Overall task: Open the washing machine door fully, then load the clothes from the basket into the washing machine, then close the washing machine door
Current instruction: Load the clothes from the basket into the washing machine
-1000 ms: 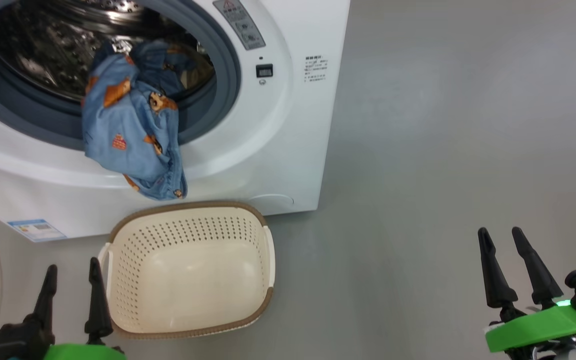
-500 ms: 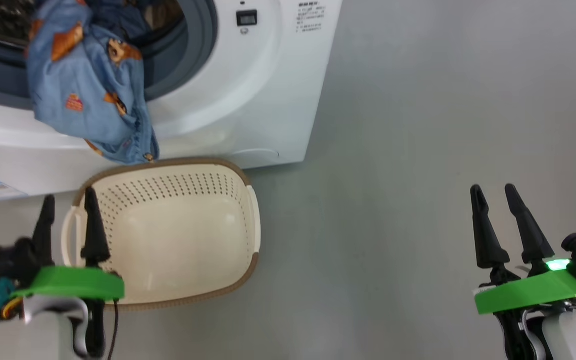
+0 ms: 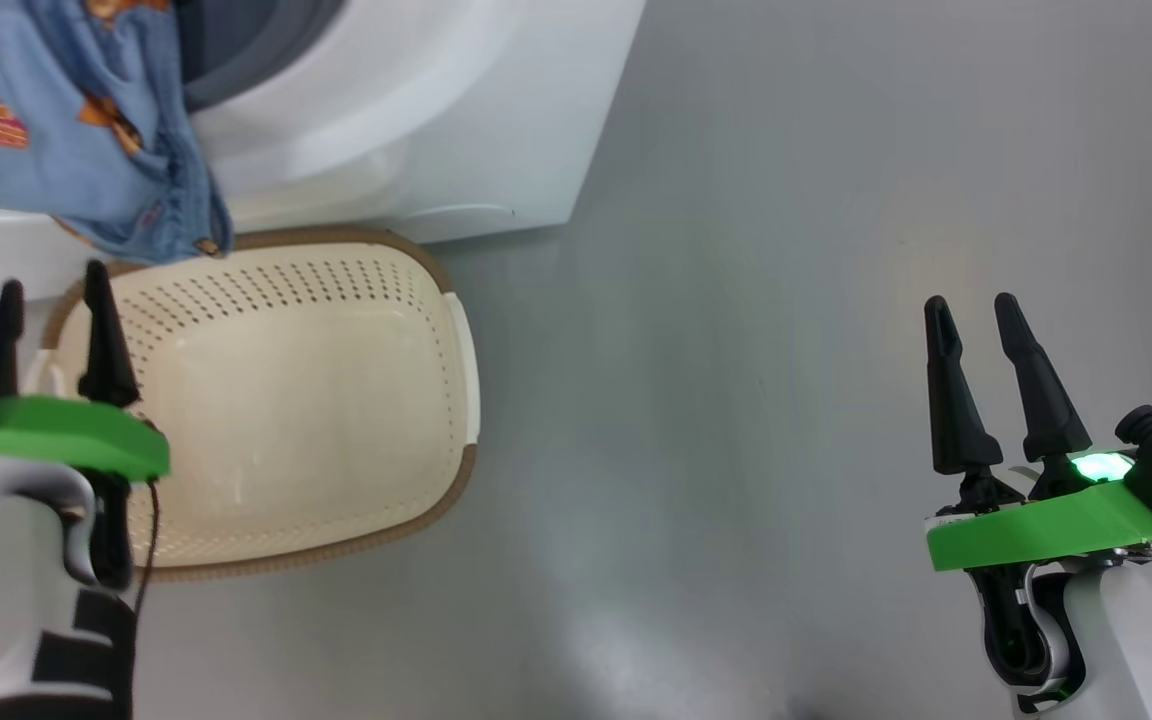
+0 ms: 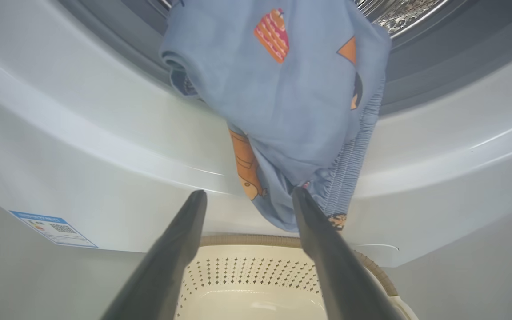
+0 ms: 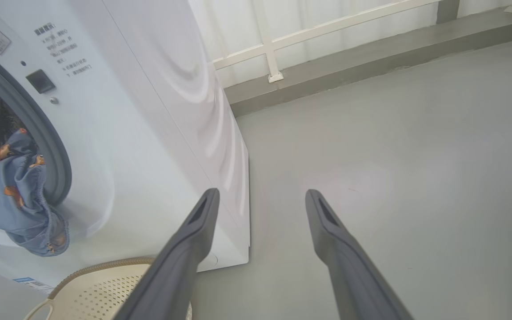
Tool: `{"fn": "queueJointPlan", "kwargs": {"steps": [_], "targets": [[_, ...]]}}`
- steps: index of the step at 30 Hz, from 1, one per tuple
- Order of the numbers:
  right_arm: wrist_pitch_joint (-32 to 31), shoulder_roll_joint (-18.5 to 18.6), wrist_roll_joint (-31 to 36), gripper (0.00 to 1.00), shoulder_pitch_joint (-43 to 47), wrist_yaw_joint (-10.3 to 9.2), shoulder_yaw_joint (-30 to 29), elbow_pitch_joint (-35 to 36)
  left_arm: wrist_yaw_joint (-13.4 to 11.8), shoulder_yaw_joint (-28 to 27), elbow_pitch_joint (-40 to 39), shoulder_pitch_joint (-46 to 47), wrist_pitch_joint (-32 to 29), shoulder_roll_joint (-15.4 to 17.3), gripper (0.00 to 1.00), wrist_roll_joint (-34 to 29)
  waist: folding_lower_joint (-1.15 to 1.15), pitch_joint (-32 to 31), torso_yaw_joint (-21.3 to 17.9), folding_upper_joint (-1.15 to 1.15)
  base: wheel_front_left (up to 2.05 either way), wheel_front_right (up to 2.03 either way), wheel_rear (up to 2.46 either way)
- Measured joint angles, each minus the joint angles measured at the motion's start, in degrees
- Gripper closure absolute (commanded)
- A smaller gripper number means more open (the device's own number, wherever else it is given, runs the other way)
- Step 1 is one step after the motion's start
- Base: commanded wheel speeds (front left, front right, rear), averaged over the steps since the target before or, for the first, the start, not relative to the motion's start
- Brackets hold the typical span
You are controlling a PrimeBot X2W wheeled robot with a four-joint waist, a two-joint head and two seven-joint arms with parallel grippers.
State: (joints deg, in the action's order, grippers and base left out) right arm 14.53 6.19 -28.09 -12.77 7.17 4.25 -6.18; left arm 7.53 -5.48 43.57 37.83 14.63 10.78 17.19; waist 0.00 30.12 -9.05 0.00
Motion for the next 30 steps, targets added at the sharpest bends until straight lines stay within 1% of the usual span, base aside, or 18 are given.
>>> {"fn": "queueJointPlan", "kwargs": {"steps": [10,14,19,22,23,24,25,26,30], "targets": [[0.0,-1.3,0.4,0.0,-1.2,0.0,0.0,0.8,0.0,2.2,7.1,8.4,0.0,2.6,0.0,1.4,0.0,4.0,-2.1,0.0,0.0,0.0,0.0],[0.0,-1.5,0.4,0.0,-1.2,0.0,0.1,0.8,0.0,3.7,7.5,10.3,0.0,2.7,0.0,2.2,0.0,4.5,-2.6,0.0,0.0,0.0,0.0],[0.0,-1.7,0.4,0.0,-1.3,0.0,0.1,0.8,0.0,6.5,7.3,11.5,0.0,2.9,0.0,5.1,0.0,4.8,-2.7,0.0,0.0,0.0,0.0],[0.0,-1.9,0.4,0.0,-2.2,0.0,0.3,0.8,0.0,6.9,6.7,11.8,0.0,3.2,0.0,6.1,0.0,5.0,-2.7,0.0,0.0,0.0,0.0],[0.0,-1.9,0.4,0.0,-2.3,0.01,0.4,0.8,0.0,6.9,6.4,12.0,0.0,3.4,0.24,6.4,0.0,5.0,-2.7,0.0,0.0,0.0,0.0],[0.0,-2.0,0.4,0.0,-2.4,0.0,0.5,0.7,0.0,7.0,6.2,12.2,0.0,3.6,0.53,6.7,0.0,5.0,-2.7,0.0,0.0,0.0,0.0],[0.0,-2.0,0.4,0.0,-2.4,0.0,0.6,0.7,0.0,7.1,5.8,12.5,0.0,3.8,0.78,7.2,0.0,5.0,-2.6,0.0,0.0,0.0,0.0],[0.0,-2.0,0.4,0.0,-2.4,0.0,0.6,0.7,0.0,7.2,5.3,12.5,0.0,3.9,1.0,7.5,0.0,4.9,-2.6,0.0,0.0,0.0,0.0],[0.0,-2.1,0.4,0.0,-2.4,0.0,0.6,0.6,0.0,7.7,4.1,12.5,0.0,3.9,1.0,7.8,0.0,4.5,-2.4,0.0,0.0,0.0,0.0]]}}
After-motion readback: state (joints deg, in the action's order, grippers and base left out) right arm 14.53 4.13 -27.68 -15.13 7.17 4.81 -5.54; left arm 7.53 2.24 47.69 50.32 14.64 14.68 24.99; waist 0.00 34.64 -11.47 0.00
